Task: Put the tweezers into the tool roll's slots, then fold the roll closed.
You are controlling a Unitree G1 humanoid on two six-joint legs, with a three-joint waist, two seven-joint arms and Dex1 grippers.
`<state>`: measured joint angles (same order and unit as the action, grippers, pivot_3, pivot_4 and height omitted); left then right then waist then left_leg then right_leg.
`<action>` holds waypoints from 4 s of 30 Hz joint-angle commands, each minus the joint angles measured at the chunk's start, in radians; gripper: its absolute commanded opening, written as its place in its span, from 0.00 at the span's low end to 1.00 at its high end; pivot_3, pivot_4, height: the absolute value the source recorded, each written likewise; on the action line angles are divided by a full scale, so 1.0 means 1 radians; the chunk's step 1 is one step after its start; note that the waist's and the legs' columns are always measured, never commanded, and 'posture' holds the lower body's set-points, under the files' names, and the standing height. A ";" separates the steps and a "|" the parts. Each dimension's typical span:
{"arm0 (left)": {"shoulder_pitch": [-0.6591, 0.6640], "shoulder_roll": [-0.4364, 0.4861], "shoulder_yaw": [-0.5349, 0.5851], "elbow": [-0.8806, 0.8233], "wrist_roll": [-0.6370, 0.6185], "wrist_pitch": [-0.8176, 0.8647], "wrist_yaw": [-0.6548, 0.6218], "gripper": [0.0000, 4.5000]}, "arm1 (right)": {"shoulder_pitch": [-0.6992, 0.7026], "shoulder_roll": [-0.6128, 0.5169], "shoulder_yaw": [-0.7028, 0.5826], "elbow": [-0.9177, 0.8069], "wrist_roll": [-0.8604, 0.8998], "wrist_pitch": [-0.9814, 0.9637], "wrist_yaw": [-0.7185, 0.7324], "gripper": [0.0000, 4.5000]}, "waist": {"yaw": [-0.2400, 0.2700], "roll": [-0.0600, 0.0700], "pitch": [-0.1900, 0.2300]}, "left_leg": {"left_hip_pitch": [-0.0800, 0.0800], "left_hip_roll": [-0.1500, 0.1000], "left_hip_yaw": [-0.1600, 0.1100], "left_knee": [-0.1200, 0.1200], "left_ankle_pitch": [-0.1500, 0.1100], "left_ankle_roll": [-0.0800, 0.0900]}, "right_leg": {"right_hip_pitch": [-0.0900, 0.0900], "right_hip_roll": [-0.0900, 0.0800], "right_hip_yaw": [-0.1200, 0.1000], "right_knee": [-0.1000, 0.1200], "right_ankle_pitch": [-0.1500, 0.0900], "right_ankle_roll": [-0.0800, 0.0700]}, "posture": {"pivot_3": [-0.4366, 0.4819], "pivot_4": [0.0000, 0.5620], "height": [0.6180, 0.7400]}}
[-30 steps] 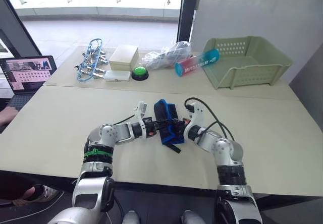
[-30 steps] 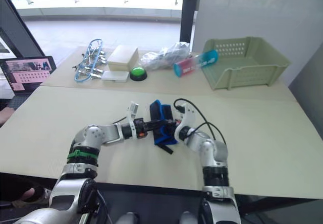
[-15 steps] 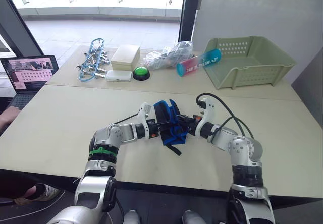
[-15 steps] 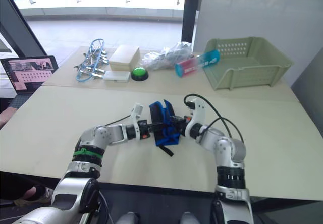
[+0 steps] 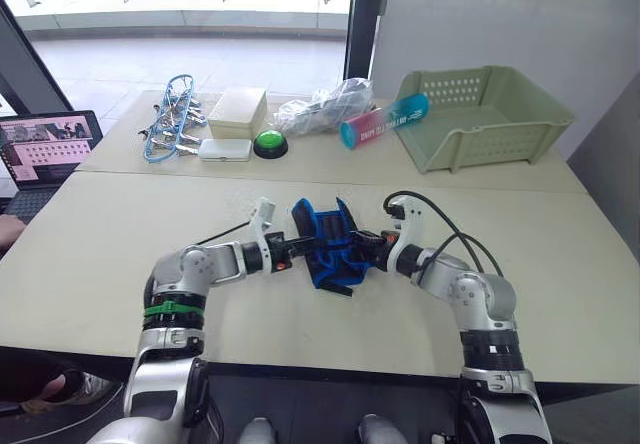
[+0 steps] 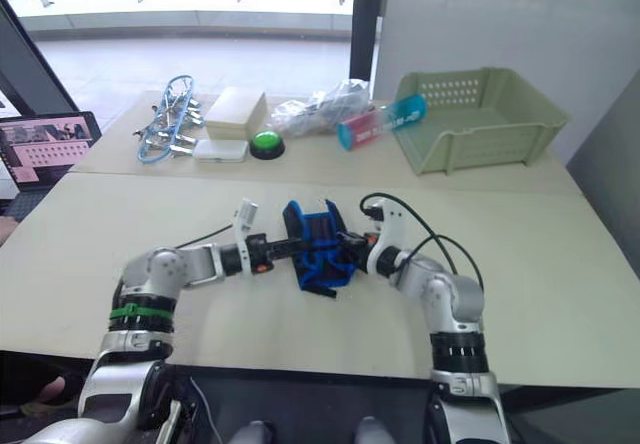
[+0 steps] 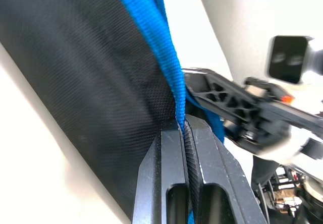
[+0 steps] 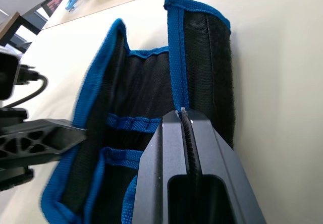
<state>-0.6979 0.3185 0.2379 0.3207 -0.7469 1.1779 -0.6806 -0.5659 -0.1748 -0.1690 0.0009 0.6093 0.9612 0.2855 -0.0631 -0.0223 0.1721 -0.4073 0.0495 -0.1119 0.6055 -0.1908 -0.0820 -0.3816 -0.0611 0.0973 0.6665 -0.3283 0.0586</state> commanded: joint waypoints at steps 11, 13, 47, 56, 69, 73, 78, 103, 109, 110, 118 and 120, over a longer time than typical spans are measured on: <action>0.219 0.205 0.011 -0.167 -0.020 -0.083 -0.150 0.00 | 0.072 -0.024 -0.091 -0.156 0.063 0.098 -0.072 0.00 | -0.003 0.001 0.001 | -0.003 0.000 0.000 -0.001 0.001 -0.001 | -0.005 0.000 0.000 0.001 0.000 0.000 | 0.48 0.27 1.00; 0.214 0.207 0.006 -0.162 -0.021 -0.090 -0.157 0.00 | 0.087 -0.029 -0.095 -0.163 0.060 0.104 -0.080 0.00 | -0.003 0.001 0.001 | -0.004 0.000 0.000 -0.001 0.001 -0.001 | -0.005 0.000 0.000 0.001 0.000 0.000 | 0.48 0.27 1.00; 0.406 0.441 0.074 -0.261 0.049 -0.457 -0.450 0.64 | 0.081 0.064 -0.210 -0.118 0.226 0.218 -0.248 0.48 | -0.007 0.004 0.003 | -0.003 0.001 0.001 0.000 0.001 -0.001 | -0.007 0.000 0.001 0.007 0.000 -0.001 | 0.48 0.27 1.00; 0.456 0.472 0.093 -0.302 0.018 -0.472 -0.517 0.65 | 0.071 0.066 -0.221 -0.113 0.261 0.205 -0.232 0.24 | -0.007 0.004 0.003 | -0.003 0.001 0.001 0.000 0.001 -0.001 | -0.007 0.000 0.001 0.007 0.000 -0.001 | 0.48 0.27 1.00; 0.472 0.467 0.073 -0.316 0.032 -0.513 -0.524 0.65 | 0.062 0.050 -0.236 -0.200 0.313 0.253 -0.272 0.01 | -0.008 0.004 0.003 | -0.003 0.001 0.001 0.000 0.001 -0.001 | -0.007 0.001 0.001 0.008 0.000 -0.001 | 0.48 0.27 1.00; 0.468 0.468 0.055 -0.307 0.044 -0.528 -0.525 0.65 | 0.021 0.033 -0.224 -0.282 0.321 0.304 -0.325 0.01 | -0.008 0.005 0.004 | -0.003 0.001 0.001 0.000 0.001 -0.001 | -0.007 0.001 0.001 0.008 0.000 -0.001 | 0.48 0.27 1.00; 0.455 0.471 0.036 -0.293 0.053 -0.539 -0.522 0.65 | -0.057 0.049 -0.155 -0.401 0.296 0.381 -0.415 0.01 | -0.011 0.005 0.004 | -0.003 0.002 0.001 0.000 0.001 -0.001 | -0.009 0.001 0.001 0.010 0.000 -0.001 | 0.48 0.27 1.00; 0.396 0.457 -0.043 -0.268 0.083 -0.544 -0.535 0.65 | -0.089 0.158 0.338 -0.361 -0.152 0.312 -0.447 0.01 | -0.017 0.005 0.004 | -0.002 0.001 0.001 0.001 0.001 -0.001 | -0.010 0.001 0.001 0.013 0.000 -0.001 | 0.48 0.27 1.00; 0.386 0.457 -0.052 -0.265 0.082 -0.544 -0.534 0.65 | 0.004 0.255 0.352 -0.212 -0.202 0.195 -0.401 0.01 | -0.031 0.004 0.003 | -0.002 0.002 0.001 0.001 0.001 -0.001 | -0.010 0.001 0.001 0.014 0.000 -0.002 | 0.48 0.27 1.00; 0.385 0.457 -0.053 -0.265 0.082 -0.544 -0.534 0.65 | 0.020 0.261 0.356 -0.192 -0.212 0.178 -0.393 0.01 | -0.033 0.004 0.003 | -0.002 0.002 0.001 0.001 0.001 -0.001 | -0.010 0.001 0.001 0.014 0.000 -0.002 | 0.48 0.27 1.00; 0.387 0.459 -0.056 -0.269 0.082 -0.541 -0.534 0.65 | 0.119 0.277 0.332 0.053 -0.285 0.042 -0.344 0.01 | -0.039 0.001 0.001 | 0.006 0.002 0.001 0.000 0.001 -0.001 | -0.005 0.002 0.001 0.014 0.000 -0.002 | 0.48 0.27 1.00; 0.387 0.460 -0.058 -0.269 0.084 -0.541 -0.533 0.65 | 0.123 0.280 0.305 0.096 -0.277 0.019 -0.330 0.01 | -0.040 -0.001 -0.001 | 0.010 0.003 0.001 0.000 0.001 0.000 | -0.001 0.002 0.001 0.014 0.000 -0.003 | 0.48 0.27 1.00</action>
<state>-0.3002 0.7721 0.1751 0.0604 -0.6682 0.6525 -1.2050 -0.4981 0.1033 0.1505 -0.0484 0.3655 0.9491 -0.0328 -0.1027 -0.0233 0.1713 -0.3946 0.0529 -0.1104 0.6057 -0.1899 -0.0822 -0.3808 -0.0586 0.0981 0.6810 -0.3276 0.0552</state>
